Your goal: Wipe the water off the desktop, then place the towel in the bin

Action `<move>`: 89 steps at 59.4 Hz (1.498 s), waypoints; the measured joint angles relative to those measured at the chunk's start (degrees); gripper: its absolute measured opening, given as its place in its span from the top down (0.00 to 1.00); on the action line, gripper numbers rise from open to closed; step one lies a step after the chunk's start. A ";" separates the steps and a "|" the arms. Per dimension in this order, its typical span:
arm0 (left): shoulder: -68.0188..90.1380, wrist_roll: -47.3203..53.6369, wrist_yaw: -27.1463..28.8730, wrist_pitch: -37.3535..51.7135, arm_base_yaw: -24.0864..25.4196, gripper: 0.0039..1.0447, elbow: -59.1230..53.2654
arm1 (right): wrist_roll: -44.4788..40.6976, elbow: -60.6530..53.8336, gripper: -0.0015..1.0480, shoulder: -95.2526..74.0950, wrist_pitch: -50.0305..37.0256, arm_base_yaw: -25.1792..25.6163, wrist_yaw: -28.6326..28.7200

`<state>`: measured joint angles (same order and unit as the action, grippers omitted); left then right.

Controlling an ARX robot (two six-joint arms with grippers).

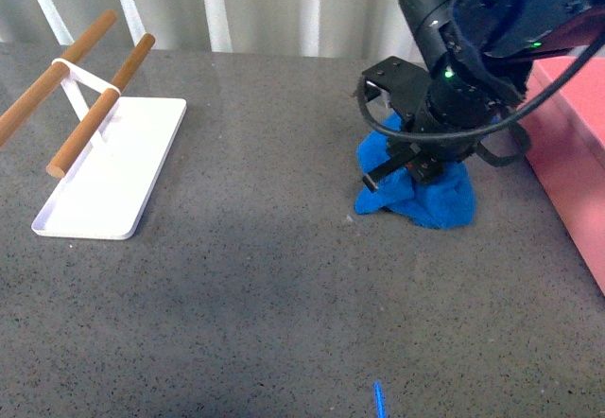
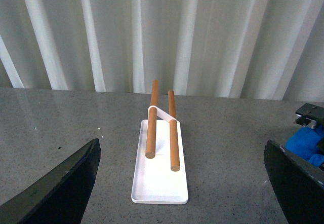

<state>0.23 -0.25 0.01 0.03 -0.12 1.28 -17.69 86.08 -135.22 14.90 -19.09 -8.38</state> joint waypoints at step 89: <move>0.00 0.00 -0.02 0.00 0.00 0.06 0.00 | -1.62 -6.60 0.95 32.83 -6.88 0.31 0.07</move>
<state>0.23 -0.25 -0.01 0.03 -0.12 1.28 -19.31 79.48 -102.39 8.01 -18.79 -8.32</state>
